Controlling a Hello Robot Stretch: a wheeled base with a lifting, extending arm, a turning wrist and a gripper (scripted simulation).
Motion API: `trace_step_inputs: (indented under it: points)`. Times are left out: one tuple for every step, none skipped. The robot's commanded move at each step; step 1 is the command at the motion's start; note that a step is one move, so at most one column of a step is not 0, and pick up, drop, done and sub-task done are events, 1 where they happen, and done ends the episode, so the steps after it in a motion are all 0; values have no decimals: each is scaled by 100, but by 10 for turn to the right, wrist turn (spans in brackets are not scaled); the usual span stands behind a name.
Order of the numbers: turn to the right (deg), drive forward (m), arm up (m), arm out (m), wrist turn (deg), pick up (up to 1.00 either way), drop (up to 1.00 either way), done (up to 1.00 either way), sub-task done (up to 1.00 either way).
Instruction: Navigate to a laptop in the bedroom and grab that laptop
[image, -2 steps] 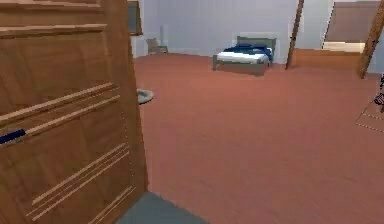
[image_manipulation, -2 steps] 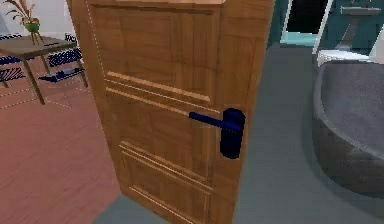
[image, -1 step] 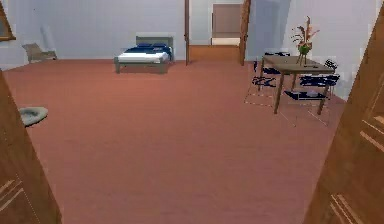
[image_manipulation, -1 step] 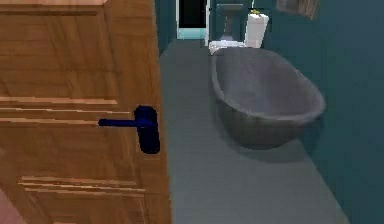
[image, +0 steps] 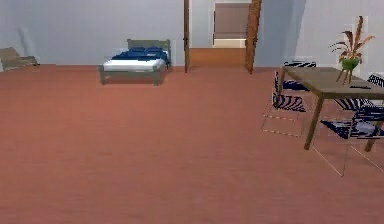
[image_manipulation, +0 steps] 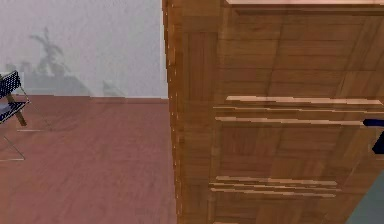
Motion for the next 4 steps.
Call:
trace_step_inputs:
  points:
    - [60, 0, 0, 0, 0, 0, 0, 0, 0]
    - [0, 20, 0, 0, 0, 0, 0, 0, 0]
    - [30, 0, 0, 0, 0, 0, 0, 0, 0]
    - [0, 100, 0, 0, 0, 0, 0, 0, 0]
